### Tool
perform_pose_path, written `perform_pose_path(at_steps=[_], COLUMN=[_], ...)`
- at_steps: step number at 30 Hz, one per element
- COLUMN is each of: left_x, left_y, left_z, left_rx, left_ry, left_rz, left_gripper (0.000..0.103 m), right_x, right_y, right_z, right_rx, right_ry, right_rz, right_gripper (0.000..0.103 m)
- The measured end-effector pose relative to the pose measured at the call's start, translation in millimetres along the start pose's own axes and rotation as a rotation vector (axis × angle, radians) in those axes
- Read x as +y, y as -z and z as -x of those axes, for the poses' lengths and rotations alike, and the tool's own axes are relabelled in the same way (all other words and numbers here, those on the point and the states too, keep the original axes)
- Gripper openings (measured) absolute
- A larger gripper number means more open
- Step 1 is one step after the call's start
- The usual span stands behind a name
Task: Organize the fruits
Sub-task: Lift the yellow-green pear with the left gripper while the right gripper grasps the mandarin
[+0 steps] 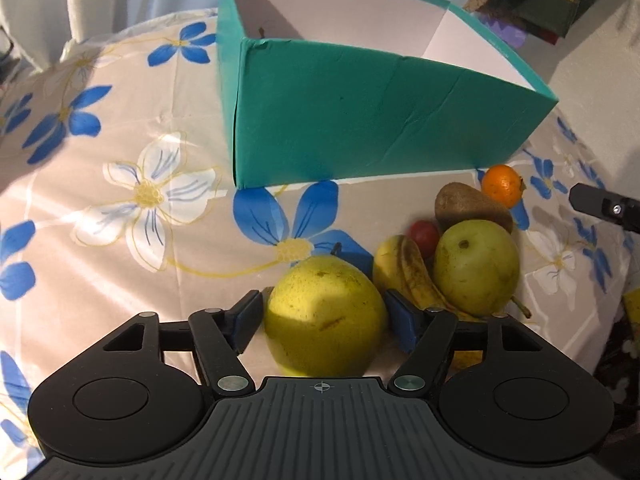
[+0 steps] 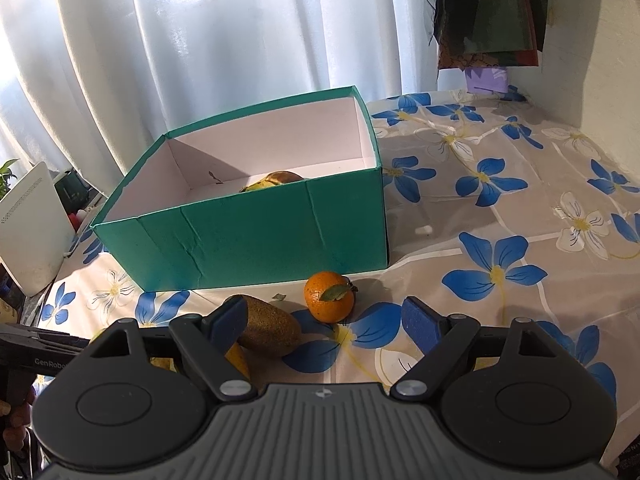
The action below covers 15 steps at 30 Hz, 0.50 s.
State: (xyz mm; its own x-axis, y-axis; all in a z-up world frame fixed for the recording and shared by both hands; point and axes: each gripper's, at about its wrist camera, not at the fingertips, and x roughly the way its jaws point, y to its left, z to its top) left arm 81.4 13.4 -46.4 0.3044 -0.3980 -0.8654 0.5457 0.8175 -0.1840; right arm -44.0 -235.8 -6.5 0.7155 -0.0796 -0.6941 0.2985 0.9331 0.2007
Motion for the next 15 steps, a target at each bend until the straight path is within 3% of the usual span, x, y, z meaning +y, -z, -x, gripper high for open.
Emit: perform_pose_path(at_steps=[5,15], left_x=[3.2,-3.2], left_y=[-2.0,3.7], left_z=[-4.2,4.5], left_rx=[-0.008,-0.033], left_ry=[0.017,-0.055], left_rz=[0.033,0.051], left_gripper=[0.067,0.066], right_x=[1.9,0.3], right_y=[-0.7,-1.2], right_z=[0.4,1.7], right_rx=[-0.006,-0.005], right_ry=[-0.005,0.001], right_rz=[0.01,0.014], right_gripper=[0.085,0.085])
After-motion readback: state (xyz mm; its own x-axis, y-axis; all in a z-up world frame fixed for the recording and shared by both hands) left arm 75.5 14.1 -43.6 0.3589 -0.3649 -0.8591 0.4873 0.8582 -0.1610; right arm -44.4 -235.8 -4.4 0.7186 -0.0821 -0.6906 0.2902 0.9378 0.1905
